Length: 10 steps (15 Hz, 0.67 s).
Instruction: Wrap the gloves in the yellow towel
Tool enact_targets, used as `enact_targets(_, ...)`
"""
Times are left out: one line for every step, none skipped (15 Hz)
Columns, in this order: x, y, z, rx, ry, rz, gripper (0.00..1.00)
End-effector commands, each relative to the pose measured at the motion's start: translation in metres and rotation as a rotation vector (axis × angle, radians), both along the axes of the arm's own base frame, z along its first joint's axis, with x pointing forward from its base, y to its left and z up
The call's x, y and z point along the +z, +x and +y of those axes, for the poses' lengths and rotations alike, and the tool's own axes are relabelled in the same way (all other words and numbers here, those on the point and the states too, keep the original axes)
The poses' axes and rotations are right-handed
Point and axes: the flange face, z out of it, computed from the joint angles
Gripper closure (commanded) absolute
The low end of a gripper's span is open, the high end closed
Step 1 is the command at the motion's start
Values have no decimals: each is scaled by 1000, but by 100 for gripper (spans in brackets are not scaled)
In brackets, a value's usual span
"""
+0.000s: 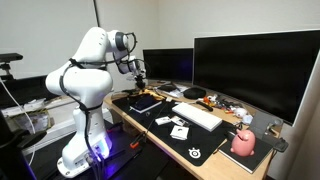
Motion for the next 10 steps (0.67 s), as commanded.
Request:
enact_targets(16,-5,3,7,-13,-6,100)
enact_targets(17,-5,3,7,-14,-6,100)
enact_targets(17,-5,2,6,-16,-6,100)
enact_targets(18,-5,0,5,-17,-6,99)
enact_targets(21,-6,-3,2,-15,-6,99)
enact_targets(24,-7,-6,-4,-14,-4,99)
enact_targets(30,-9,-12,-12,-14,-4,99)
enact_targets(35,-10,-18,-17,-12,-6,99)
enact_targets(42,-12,-24,-24,-7,-7,99)
enact_targets(48,-15,-29,-32,-3,-9,99)
